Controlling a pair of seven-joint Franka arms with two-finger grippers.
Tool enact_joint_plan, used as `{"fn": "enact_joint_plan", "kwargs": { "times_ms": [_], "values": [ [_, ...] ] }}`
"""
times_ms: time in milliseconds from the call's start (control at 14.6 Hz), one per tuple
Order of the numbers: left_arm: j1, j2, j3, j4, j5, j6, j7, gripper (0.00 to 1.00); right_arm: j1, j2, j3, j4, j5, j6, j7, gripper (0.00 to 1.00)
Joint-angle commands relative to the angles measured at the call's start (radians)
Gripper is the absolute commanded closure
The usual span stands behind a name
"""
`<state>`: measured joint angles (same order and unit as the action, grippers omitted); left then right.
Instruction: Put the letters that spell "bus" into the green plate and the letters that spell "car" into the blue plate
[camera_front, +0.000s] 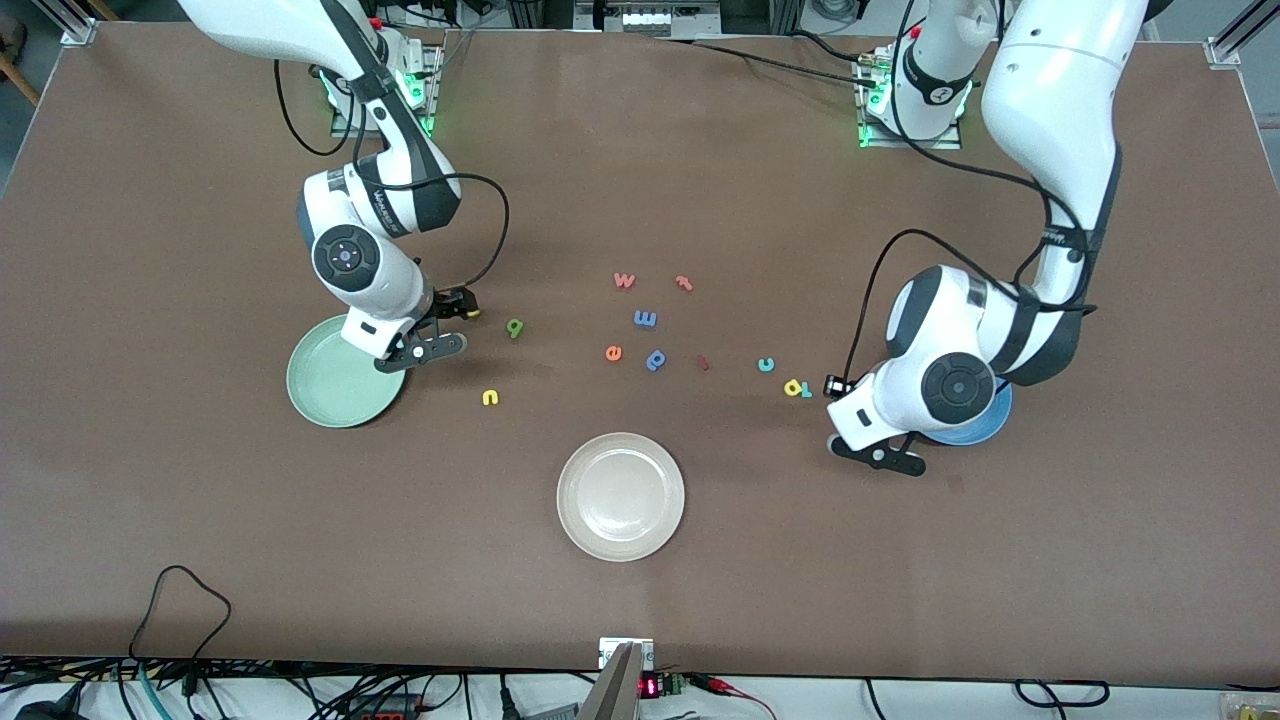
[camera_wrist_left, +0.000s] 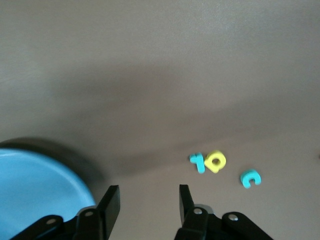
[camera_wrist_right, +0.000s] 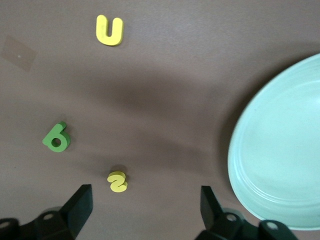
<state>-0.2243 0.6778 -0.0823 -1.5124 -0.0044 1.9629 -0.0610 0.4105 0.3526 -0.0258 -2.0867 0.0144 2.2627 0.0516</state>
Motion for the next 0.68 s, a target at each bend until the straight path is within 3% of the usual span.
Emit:
{"fn": "enact_joint_plan", "kwargs": {
  "times_ms": [0, 137, 616],
  "values": [
    [-0.012, 0.034, 0.004, 0.031, -0.008, 0.005, -0.051, 0.55, 0.017, 0.009, -0.006, 0.005, 0.003, 0.008, -0.027, 0.39],
    [-0.018, 0.052, 0.003, 0.027, -0.008, 0.021, -0.080, 0.55, 0.027, 0.014, -0.005, 0.001, 0.003, 0.014, -0.027, 0.49],
    [-0.059, 0.095, 0.001, 0.020, -0.009, 0.056, -0.102, 0.55, 0.030, 0.029, 0.053, -0.016, -0.002, 0.063, -0.029, 0.48]
  ]
}}
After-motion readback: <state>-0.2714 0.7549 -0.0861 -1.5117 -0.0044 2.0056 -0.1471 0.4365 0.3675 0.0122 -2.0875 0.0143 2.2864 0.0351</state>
